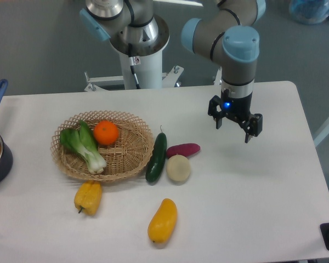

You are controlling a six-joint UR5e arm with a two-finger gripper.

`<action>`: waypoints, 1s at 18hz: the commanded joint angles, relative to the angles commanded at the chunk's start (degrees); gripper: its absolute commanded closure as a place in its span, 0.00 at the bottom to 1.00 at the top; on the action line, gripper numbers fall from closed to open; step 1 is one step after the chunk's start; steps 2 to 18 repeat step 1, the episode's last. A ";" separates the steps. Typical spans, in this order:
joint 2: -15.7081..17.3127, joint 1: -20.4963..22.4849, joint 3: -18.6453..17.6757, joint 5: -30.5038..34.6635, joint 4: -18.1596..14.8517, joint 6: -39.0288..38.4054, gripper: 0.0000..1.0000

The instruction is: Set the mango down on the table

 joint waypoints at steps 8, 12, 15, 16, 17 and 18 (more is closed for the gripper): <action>-0.09 0.00 0.00 0.88 0.00 -1.05 0.00; -0.09 0.00 0.00 0.88 0.00 -1.05 0.00; -0.09 0.00 0.00 0.88 0.00 -1.05 0.00; -0.09 0.00 0.00 0.88 0.00 -1.05 0.00; -0.09 0.00 0.00 0.88 0.00 -1.05 0.00; -0.09 0.00 0.00 0.88 0.00 -1.05 0.00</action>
